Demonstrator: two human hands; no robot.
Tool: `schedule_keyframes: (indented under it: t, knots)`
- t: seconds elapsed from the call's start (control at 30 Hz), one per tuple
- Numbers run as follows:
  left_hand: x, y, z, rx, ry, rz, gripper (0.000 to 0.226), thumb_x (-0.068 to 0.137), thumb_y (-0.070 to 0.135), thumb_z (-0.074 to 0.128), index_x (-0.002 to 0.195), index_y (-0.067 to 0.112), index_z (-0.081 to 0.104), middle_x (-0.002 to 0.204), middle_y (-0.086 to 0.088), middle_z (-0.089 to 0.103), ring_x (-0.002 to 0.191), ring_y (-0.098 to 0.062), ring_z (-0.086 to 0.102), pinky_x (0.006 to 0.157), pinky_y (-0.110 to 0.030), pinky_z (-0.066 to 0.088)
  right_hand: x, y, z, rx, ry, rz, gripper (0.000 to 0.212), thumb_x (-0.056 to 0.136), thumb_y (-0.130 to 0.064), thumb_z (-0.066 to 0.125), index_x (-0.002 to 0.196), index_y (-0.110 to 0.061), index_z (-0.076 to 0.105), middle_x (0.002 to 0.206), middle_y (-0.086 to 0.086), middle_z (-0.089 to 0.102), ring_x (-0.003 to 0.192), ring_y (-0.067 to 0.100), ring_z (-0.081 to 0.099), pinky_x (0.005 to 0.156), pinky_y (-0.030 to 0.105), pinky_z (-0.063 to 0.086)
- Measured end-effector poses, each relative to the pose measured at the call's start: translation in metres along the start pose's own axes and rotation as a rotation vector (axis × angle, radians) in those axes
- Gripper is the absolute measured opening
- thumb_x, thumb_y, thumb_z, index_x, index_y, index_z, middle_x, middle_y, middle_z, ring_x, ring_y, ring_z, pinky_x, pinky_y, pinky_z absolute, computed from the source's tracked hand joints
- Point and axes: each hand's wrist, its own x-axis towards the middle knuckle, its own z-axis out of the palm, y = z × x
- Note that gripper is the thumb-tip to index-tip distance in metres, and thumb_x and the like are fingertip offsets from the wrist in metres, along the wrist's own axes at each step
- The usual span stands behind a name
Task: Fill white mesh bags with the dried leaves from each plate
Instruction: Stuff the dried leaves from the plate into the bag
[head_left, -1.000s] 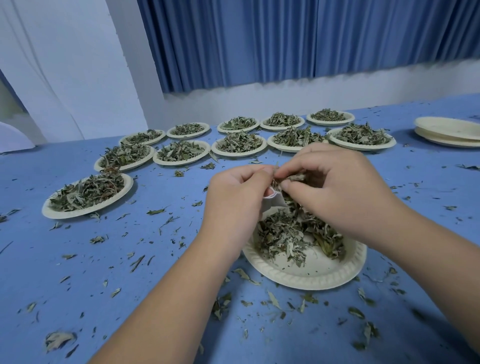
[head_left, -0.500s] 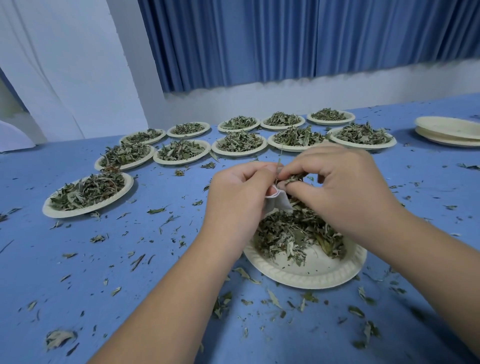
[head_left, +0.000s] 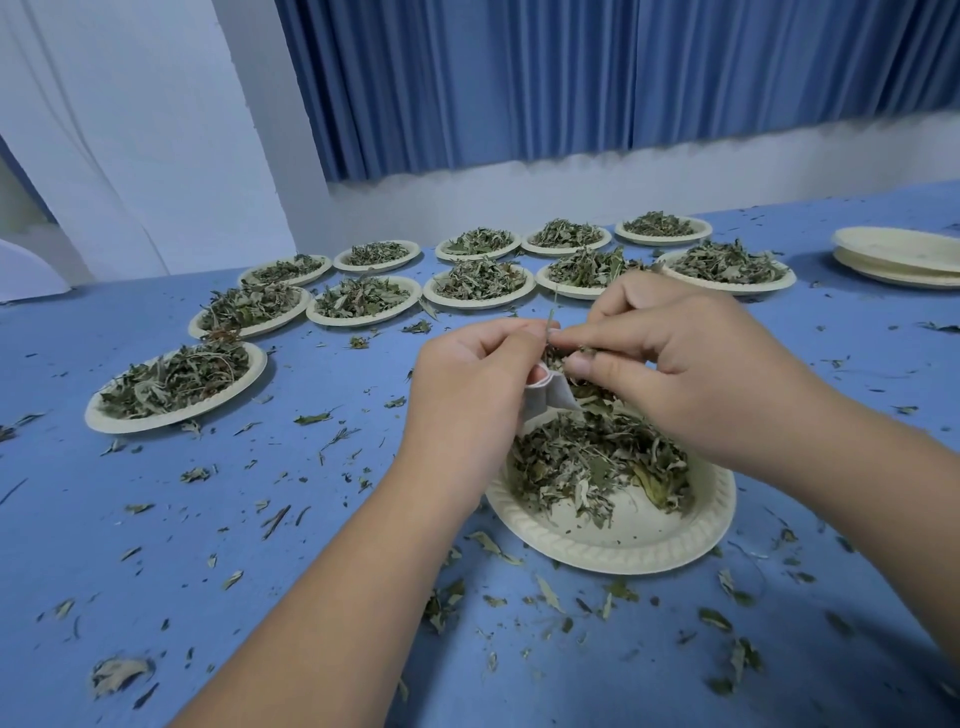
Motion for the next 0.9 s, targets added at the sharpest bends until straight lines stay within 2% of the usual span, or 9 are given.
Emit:
schedule_keyframes:
  t: [0.1, 0.2, 0.3, 0.4, 0.47, 0.5, 0.57, 0.73, 0.9]
  knots:
    - [-0.003, 0.003, 0.001, -0.039, -0.037, -0.006, 0.022, 0.097, 0.011, 0.055, 0.082, 0.015, 0.072, 0.043, 0.011, 0.050, 0.030, -0.001, 0.040, 0.037, -0.010, 0.032, 0.000, 0.001, 0.004, -0.011, 0.082, 0.020, 0.020, 0.080, -0.018, 0.074, 0.097, -0.027, 0.072, 0.077, -0.012, 0.059, 0.073, -0.002, 0.052, 0.067, 0.008, 0.038]
    - [-0.005, 0.005, 0.002, -0.098, -0.079, -0.026, 0.019, 0.098, 0.006, 0.051, 0.088, 0.007, 0.068, 0.039, 0.010, 0.050, 0.028, -0.001, 0.044, 0.037, -0.008, 0.035, 0.000, 0.003, 0.006, 0.034, 0.175, 0.080, 0.018, 0.073, -0.023, 0.080, 0.077, -0.026, 0.063, 0.067, -0.013, 0.060, 0.067, 0.005, 0.056, 0.061, 0.011, 0.041]
    - [-0.003, 0.003, 0.002, -0.060, -0.075, -0.021, 0.021, 0.097, 0.010, 0.054, 0.086, 0.012, 0.071, 0.044, 0.010, 0.053, 0.033, -0.003, 0.050, 0.051, -0.019, 0.051, 0.000, 0.003, 0.006, -0.004, 0.199, 0.044, 0.011, 0.073, -0.027, 0.080, 0.069, -0.027, 0.070, 0.064, -0.015, 0.062, 0.065, 0.008, 0.057, 0.059, 0.012, 0.039]
    - [-0.002, 0.001, 0.002, -0.055, -0.051, -0.032, 0.023, 0.096, 0.012, 0.057, 0.080, 0.016, 0.074, 0.049, 0.010, 0.055, 0.038, -0.006, 0.054, 0.066, -0.032, 0.058, 0.000, 0.002, 0.006, -0.012, 0.157, -0.005, 0.003, 0.078, -0.026, 0.076, 0.076, -0.025, 0.077, 0.072, -0.010, 0.066, 0.068, 0.006, 0.057, 0.065, 0.018, 0.042]
    - [-0.002, 0.002, 0.002, -0.072, -0.047, -0.034, 0.023, 0.096, 0.010, 0.057, 0.080, 0.014, 0.073, 0.047, 0.010, 0.052, 0.033, -0.004, 0.049, 0.054, -0.026, 0.055, 0.001, 0.004, 0.005, -0.014, 0.111, -0.013, 0.005, 0.082, -0.025, 0.073, 0.081, -0.025, 0.078, 0.077, -0.007, 0.065, 0.073, 0.003, 0.055, 0.067, 0.017, 0.039]
    - [-0.002, 0.002, 0.001, -0.080, -0.041, -0.032, 0.023, 0.096, 0.010, 0.057, 0.080, 0.014, 0.072, 0.046, 0.010, 0.050, 0.032, -0.003, 0.046, 0.045, -0.019, 0.048, 0.001, 0.005, 0.005, -0.005, 0.086, -0.007, 0.006, 0.083, -0.024, 0.071, 0.084, -0.025, 0.078, 0.079, -0.006, 0.063, 0.073, 0.000, 0.053, 0.067, 0.013, 0.034]
    - [-0.001, 0.002, 0.001, -0.062, -0.030, -0.018, 0.023, 0.095, 0.010, 0.058, 0.079, 0.015, 0.073, 0.047, 0.010, 0.048, 0.032, -0.001, 0.040, 0.037, -0.012, 0.035, 0.002, 0.006, 0.005, 0.050, 0.066, 0.032, 0.008, 0.083, -0.019, 0.072, 0.087, -0.024, 0.077, 0.079, -0.008, 0.062, 0.071, -0.003, 0.051, 0.063, 0.007, 0.033]
    - [-0.003, 0.002, 0.005, -0.051, -0.049, -0.016, 0.019, 0.095, 0.009, 0.057, 0.088, 0.010, 0.074, 0.046, 0.010, 0.049, 0.031, 0.000, 0.038, 0.037, -0.010, 0.031, 0.003, 0.004, 0.011, 0.221, 0.163, 0.187, 0.021, 0.071, -0.015, 0.080, 0.076, -0.024, 0.062, 0.066, -0.010, 0.060, 0.059, -0.001, 0.051, 0.056, 0.008, 0.039]
    - [-0.006, 0.005, 0.007, -0.098, -0.068, -0.034, 0.018, 0.096, 0.006, 0.054, 0.089, 0.005, 0.071, 0.043, 0.010, 0.049, 0.028, -0.001, 0.042, 0.037, -0.009, 0.033, 0.004, 0.008, 0.014, 0.218, 0.244, 0.278, 0.037, 0.065, -0.026, 0.083, 0.072, -0.026, 0.047, 0.065, -0.010, 0.045, 0.054, -0.001, 0.041, 0.053, 0.012, 0.037]
